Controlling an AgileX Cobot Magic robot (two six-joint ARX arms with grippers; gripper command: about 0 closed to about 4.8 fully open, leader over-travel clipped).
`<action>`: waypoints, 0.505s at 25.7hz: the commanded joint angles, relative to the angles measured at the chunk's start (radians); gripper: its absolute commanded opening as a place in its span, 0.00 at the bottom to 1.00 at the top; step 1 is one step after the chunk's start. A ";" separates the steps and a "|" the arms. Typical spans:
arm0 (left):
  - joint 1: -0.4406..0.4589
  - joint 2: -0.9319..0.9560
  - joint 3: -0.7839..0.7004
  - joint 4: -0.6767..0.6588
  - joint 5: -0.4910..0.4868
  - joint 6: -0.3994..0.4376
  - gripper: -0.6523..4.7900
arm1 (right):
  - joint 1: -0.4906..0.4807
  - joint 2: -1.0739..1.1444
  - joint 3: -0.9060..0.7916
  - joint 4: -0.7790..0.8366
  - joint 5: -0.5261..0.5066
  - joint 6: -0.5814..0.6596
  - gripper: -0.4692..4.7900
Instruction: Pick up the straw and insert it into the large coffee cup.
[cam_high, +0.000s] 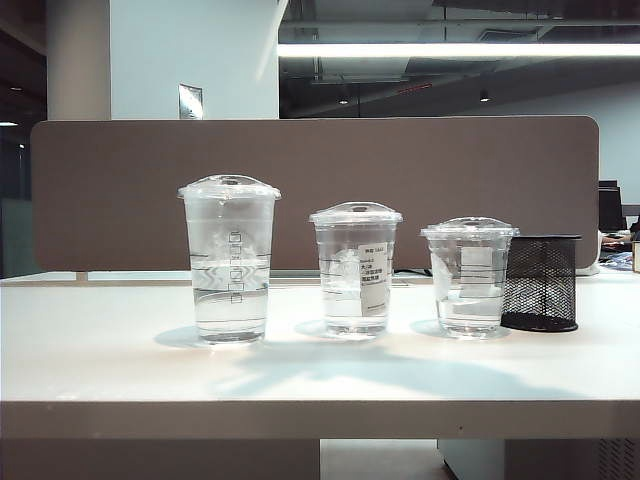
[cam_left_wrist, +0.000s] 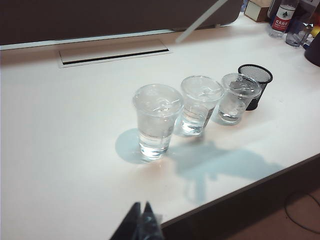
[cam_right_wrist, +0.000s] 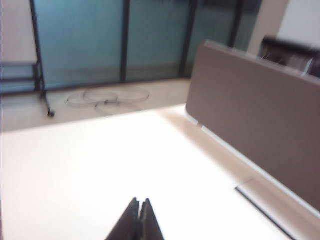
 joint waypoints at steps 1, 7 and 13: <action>0.000 0.000 0.002 0.013 0.005 0.003 0.12 | 0.038 0.059 0.081 -0.116 0.011 -0.066 0.09; 0.000 0.000 0.003 0.013 0.003 0.004 0.12 | 0.098 0.093 0.095 -0.185 0.017 -0.099 0.09; 0.000 0.000 0.003 0.013 0.003 0.003 0.12 | 0.127 0.111 0.095 -0.249 0.064 -0.167 0.09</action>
